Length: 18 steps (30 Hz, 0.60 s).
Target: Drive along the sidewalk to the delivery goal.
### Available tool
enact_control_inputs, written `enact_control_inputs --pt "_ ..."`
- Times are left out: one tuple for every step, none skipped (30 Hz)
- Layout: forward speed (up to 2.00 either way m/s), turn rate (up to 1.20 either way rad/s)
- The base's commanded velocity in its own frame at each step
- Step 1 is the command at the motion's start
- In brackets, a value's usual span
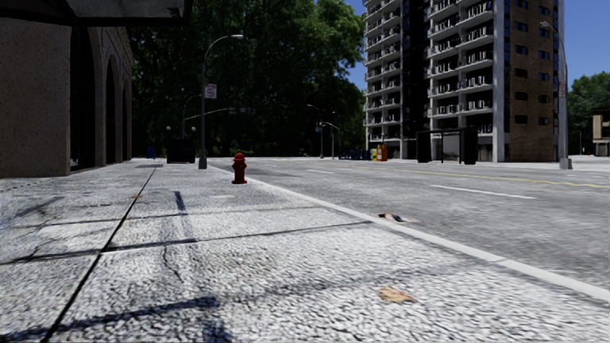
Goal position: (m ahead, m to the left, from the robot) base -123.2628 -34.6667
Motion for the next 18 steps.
enact_control_inputs --pt "0.0 0.83" --pt "0.0 0.83" --pt "0.0 0.83" --pt "0.0 0.83" --pt "0.0 0.83" --pt "0.0 0.83" --pt "0.0 0.83" --pt "0.0 0.83" --pt "0.0 0.83" --pt "0.0 0.83" --pt "0.0 0.83" --pt "0.0 0.83" --pt "0.0 0.83" --pt "0.0 0.83" --pt "0.0 0.83" --pt "0.0 0.83" --pt "0.0 0.83" --pt "0.0 0.83"
